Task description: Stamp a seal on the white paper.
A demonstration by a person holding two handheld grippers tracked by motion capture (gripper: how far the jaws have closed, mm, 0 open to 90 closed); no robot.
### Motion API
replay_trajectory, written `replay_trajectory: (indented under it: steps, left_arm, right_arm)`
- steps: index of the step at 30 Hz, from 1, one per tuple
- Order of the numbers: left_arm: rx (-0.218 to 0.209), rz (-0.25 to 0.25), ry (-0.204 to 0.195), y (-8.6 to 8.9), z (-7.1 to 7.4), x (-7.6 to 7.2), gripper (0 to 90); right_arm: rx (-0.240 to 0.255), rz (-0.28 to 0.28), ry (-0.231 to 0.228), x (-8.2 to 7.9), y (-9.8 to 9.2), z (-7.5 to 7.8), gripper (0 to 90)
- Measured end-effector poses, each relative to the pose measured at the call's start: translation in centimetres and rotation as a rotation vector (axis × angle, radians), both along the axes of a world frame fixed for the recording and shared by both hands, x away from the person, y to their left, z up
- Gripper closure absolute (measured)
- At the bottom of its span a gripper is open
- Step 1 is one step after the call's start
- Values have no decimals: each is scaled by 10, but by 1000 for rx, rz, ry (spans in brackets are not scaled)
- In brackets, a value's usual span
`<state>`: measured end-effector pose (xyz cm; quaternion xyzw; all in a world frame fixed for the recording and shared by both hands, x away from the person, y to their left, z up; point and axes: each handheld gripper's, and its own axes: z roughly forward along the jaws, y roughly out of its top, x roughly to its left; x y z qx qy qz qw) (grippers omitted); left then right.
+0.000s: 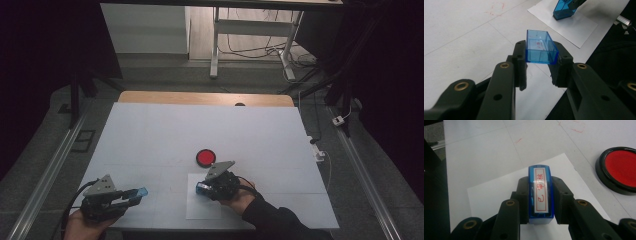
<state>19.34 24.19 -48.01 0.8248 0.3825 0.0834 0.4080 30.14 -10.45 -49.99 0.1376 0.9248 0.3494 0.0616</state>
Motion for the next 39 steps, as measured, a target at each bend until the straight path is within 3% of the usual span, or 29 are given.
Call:
replay_trajectory:
  steps: [16, 19, 33, 36, 39]
  left_arm:
    - [2, 0, 1, 0, 0, 0, 683]
    - [2, 1, 1, 0, 0, 0, 683]
    - [2, 0, 1, 0, 0, 0, 684]
    - [1, 0, 1, 0, 0, 0, 684]
    - [1, 1, 1, 0, 0, 0, 684]
  right_arm:
    - [-17, -1, -47, -7, 2, 0, 700]
    - [-12, -5, -38, -5, 1, -1, 700]
    - [77, -26, 86, 9, -8, -5, 700]
    - [71, -21, 82, 9, -7, -5, 700]
    - [53, -11, 43, 4, -5, -4, 700]
